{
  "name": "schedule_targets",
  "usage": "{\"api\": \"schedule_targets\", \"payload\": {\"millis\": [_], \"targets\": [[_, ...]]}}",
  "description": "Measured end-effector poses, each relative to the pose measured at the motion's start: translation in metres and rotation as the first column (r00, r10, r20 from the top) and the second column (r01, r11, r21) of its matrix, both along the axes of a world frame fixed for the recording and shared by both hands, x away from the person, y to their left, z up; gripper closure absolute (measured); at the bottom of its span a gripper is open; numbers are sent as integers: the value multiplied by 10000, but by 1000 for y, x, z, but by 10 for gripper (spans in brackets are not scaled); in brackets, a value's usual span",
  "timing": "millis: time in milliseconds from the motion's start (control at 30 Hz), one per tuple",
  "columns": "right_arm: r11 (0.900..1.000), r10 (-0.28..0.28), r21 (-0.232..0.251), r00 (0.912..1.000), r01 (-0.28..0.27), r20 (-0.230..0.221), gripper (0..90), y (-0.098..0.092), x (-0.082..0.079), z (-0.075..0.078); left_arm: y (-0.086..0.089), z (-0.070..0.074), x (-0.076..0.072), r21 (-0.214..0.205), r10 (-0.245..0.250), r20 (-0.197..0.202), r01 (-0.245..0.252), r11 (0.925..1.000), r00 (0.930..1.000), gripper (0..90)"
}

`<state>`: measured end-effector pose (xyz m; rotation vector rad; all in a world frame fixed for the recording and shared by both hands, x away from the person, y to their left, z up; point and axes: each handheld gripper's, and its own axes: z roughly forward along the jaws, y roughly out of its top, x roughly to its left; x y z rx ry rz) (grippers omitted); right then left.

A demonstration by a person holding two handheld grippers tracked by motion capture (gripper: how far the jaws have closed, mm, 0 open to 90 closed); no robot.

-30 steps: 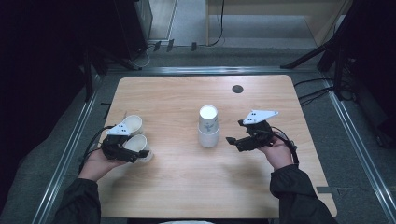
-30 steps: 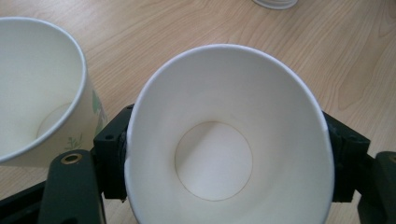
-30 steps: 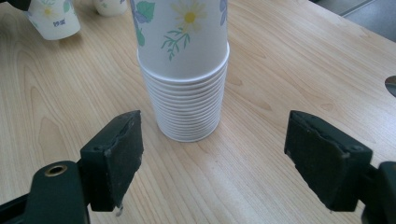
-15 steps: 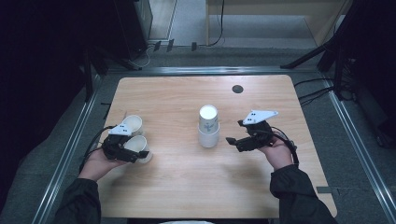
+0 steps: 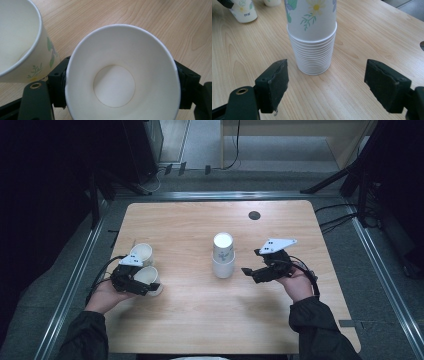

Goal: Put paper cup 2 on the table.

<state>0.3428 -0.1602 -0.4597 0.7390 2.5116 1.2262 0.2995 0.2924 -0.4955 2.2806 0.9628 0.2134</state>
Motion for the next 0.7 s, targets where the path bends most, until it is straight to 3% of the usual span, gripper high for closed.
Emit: {"api": "schedule_targets", "payload": {"millis": [700], "targets": [[10000,72,-65,10000,-72,7,199,0,-1,0,-1,3,2,-43,150,-82,-150,9999,9999,162]]}}
